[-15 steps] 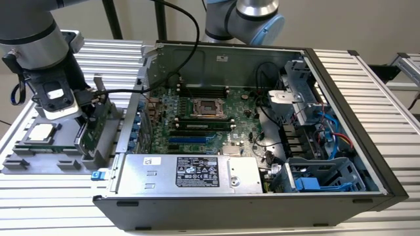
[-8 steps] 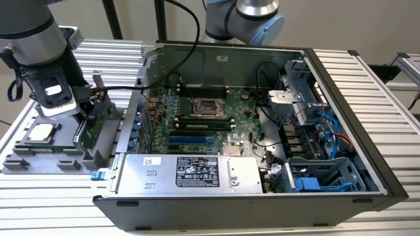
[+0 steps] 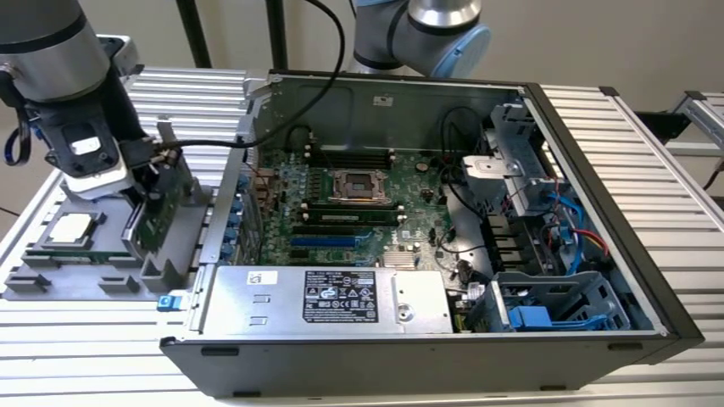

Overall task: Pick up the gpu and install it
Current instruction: 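Pick up the gpu and move the gpu toward the slot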

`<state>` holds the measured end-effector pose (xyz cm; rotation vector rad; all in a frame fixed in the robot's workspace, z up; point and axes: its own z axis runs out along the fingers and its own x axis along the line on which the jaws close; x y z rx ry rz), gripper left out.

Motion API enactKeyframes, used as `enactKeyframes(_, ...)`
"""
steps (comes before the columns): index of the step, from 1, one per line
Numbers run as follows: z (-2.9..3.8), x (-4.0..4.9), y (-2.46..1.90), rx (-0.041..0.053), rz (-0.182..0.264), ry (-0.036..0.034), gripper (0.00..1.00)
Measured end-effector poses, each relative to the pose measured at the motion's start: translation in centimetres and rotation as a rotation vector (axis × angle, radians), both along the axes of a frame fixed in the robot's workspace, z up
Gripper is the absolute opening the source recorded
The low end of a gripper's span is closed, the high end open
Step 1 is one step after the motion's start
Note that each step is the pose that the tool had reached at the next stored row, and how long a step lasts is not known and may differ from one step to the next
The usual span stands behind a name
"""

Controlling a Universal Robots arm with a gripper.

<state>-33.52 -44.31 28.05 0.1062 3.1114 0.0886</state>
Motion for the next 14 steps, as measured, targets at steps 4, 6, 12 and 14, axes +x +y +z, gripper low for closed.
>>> enactKeyframes(4,0.46,0.0,0.0,0.0,0.0,0.0002,0.0)
enactKeyframes(6,0.67,0.0,0.0,0.0,0.0,0.0002,0.0)
enactKeyframes(12,1.42,0.0,0.0,-0.0001,0.0,0.0004,0.0)
enactKeyframes(14,1.65,0.0,0.0,-0.0001,0.0,0.0004,0.0)
